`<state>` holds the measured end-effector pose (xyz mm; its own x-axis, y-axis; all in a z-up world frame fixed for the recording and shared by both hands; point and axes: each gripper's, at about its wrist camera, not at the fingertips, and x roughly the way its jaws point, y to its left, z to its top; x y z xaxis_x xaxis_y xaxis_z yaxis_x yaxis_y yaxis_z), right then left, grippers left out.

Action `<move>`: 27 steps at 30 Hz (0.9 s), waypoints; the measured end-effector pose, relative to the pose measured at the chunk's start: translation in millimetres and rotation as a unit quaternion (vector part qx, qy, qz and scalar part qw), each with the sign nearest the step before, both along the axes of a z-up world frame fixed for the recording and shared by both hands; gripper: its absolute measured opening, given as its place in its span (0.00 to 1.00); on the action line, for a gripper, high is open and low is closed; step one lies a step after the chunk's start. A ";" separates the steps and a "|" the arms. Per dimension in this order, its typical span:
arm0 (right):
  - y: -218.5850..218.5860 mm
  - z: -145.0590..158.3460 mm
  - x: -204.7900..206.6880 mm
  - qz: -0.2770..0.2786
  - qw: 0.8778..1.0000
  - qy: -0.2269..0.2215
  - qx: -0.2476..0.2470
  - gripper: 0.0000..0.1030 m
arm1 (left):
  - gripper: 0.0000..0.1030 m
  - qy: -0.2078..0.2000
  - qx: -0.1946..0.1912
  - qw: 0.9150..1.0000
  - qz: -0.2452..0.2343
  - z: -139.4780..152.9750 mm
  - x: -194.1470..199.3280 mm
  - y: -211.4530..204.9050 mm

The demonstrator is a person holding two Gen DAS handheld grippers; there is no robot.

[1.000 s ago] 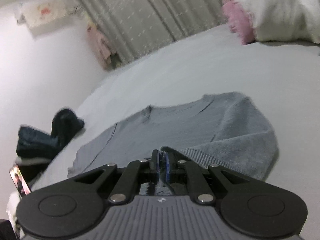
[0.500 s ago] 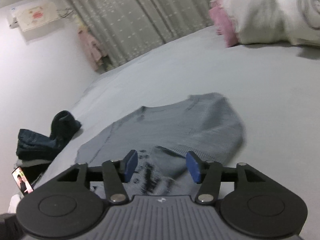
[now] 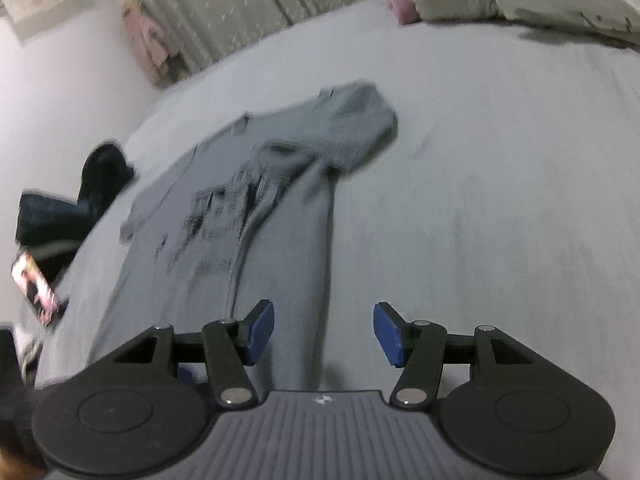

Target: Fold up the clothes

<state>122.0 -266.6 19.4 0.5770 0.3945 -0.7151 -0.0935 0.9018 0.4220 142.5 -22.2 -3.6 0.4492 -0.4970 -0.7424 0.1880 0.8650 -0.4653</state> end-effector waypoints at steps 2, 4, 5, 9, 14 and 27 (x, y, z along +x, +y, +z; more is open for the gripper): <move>6.8 3.9 -27.2 0.025 1.000 -0.006 -0.008 0.53 | 0.47 0.012 -0.029 0.999 0.009 -2.0 2.9 4.6; 12.9 5.2 -41.0 0.043 0.999 -0.010 -0.017 0.53 | 0.42 0.021 -0.053 0.998 0.018 -4.3 9.1 8.6; 22.0 4.8 -55.4 0.066 0.997 -0.012 -0.032 0.52 | 0.39 0.023 -0.058 0.998 0.021 -6.4 11.5 9.4; 45.2 -1.2 -80.3 0.100 0.991 -0.027 -0.089 0.50 | 0.35 0.042 -0.077 0.995 0.043 -15.8 25.9 9.2; 65.6 -14.2 -84.1 0.124 0.982 -0.032 -0.137 0.11 | 0.23 0.041 -0.074 0.994 0.065 -24.6 37.6 1.3; 109.6 12.6 -89.7 0.197 0.968 -0.078 -0.137 0.08 | 0.03 -0.046 -0.038 0.995 0.083 11.4 33.0 15.4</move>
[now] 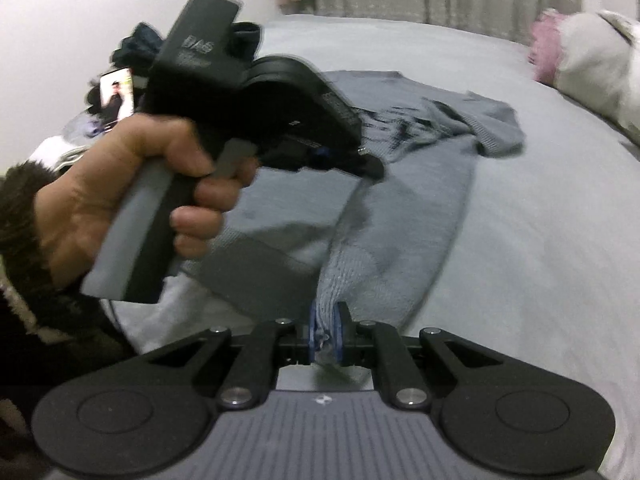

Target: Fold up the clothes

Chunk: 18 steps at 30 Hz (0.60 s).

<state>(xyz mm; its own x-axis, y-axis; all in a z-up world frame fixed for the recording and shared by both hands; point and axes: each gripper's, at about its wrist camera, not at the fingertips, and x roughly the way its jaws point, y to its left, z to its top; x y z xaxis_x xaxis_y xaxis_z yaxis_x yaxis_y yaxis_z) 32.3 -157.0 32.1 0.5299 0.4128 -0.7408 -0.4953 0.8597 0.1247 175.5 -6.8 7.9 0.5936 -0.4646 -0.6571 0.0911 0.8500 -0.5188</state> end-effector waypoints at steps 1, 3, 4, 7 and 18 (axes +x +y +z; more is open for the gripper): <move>5.1 -2.4 1.5 0.004 1.000 0.004 -0.003 0.08 | 0.03 0.003 0.011 1.000 0.000 -1.2 1.5 1.3; 17.3 -11.6 7.6 0.015 1.000 0.021 -0.013 0.09 | 0.04 0.020 0.036 0.999 -0.003 -7.8 4.7 5.7; 20.1 -15.6 10.4 0.017 0.999 0.030 -0.017 0.09 | 0.05 0.036 0.048 0.998 -0.007 -13.8 7.2 6.6; 20.9 -27.2 19.4 0.015 0.997 0.077 -0.012 0.15 | 0.17 0.066 0.074 0.995 -0.014 -22.6 11.9 10.7; -86.8 -10.9 140.1 -0.152 0.974 0.081 0.149 0.43 | 0.66 -0.030 0.138 0.989 -0.054 21.5 51.0 10.7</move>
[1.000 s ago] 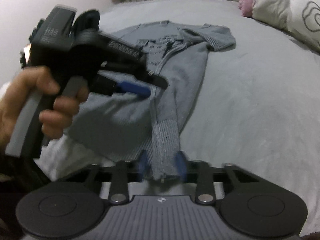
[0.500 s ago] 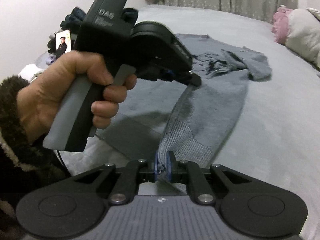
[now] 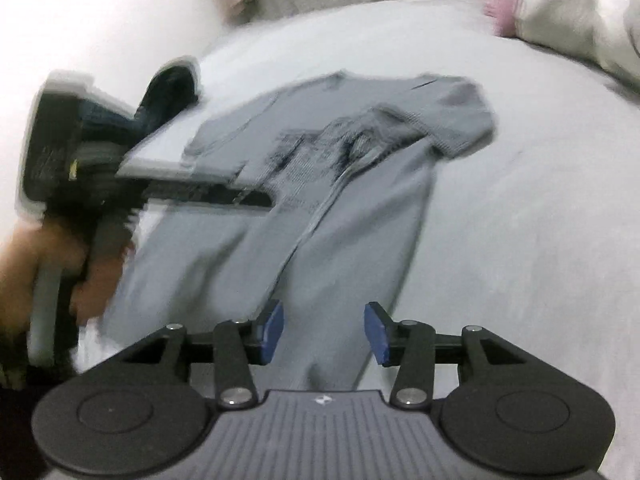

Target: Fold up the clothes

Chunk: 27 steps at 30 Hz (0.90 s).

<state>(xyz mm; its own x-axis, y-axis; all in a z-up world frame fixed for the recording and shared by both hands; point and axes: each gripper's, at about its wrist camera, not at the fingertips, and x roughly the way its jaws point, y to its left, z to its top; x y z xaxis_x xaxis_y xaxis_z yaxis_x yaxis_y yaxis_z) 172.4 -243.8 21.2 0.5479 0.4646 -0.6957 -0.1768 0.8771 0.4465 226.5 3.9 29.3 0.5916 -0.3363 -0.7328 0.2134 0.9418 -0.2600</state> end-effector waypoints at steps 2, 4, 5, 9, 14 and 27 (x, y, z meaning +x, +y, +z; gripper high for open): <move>-17.0 -9.3 29.2 -0.033 0.999 0.016 0.033 0.43 | 0.66 -0.005 -0.009 1.000 -0.004 -5.8 9.5 -3.0; -36.8 -24.7 60.1 -0.072 0.994 0.035 0.079 0.43 | 0.66 -0.009 -0.021 1.000 -0.013 -19.9 21.7 -9.7; -46.9 -36.4 79.1 -0.094 0.989 0.046 0.106 0.43 | 0.66 -0.011 -0.025 1.000 -0.015 -25.1 24.6 -12.6; -69.1 -72.6 130.5 -0.156 0.971 0.069 0.167 0.43 | 0.66 -0.012 -0.055 0.998 -0.021 -46.4 31.3 -16.2; -73.7 -90.4 159.0 -0.196 0.952 0.054 0.230 0.41 | 0.66 -0.016 -0.078 0.996 -0.041 -54.3 35.9 -17.8; -33.5 -12.4 223.9 -0.164 0.966 -0.030 0.198 0.04 | 0.65 -0.012 -0.104 0.994 -0.029 -58.0 40.6 -1.2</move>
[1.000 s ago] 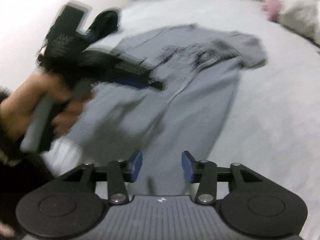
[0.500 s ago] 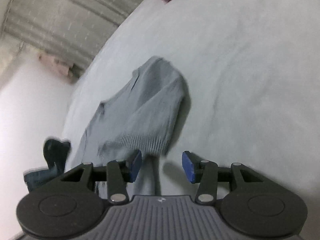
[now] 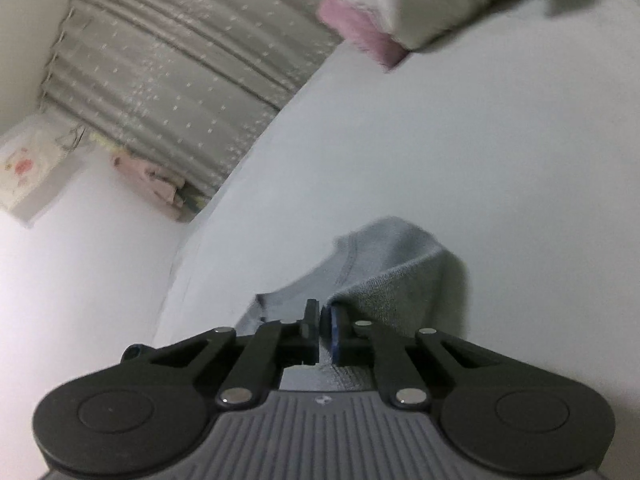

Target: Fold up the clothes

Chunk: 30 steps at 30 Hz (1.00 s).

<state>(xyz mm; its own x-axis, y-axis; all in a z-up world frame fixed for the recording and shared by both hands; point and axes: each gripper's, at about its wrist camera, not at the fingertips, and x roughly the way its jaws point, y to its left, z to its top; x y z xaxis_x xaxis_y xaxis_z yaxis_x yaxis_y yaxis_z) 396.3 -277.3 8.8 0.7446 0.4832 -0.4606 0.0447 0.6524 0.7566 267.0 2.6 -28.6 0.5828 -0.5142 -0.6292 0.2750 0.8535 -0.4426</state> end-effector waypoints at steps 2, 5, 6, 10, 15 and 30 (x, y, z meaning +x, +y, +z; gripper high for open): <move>15.8 9.8 16.0 0.008 1.000 -0.002 -0.005 0.03 | 0.65 -0.001 -0.001 1.000 0.002 0.9 0.4 1.4; 36.6 19.2 36.0 0.022 1.000 -0.001 -0.010 0.03 | 0.65 0.000 -0.004 1.000 0.007 1.9 1.7 4.1; 44.4 19.6 40.7 0.030 0.999 0.001 -0.011 0.03 | 0.65 0.000 -0.005 1.000 0.009 2.3 2.6 5.5; 71.4 18.3 57.2 0.063 0.998 0.014 -0.025 0.03 | 0.65 0.001 -0.011 1.000 0.017 5.0 4.0 11.0; 98.5 4.9 75.5 0.086 0.993 0.050 -0.058 0.06 | 0.65 0.000 -0.014 1.000 0.018 8.4 4.1 12.3; 64.1 34.5 63.4 0.051 0.995 0.034 -0.076 0.34 | 0.65 0.010 -0.014 0.999 0.027 7.5 7.8 16.9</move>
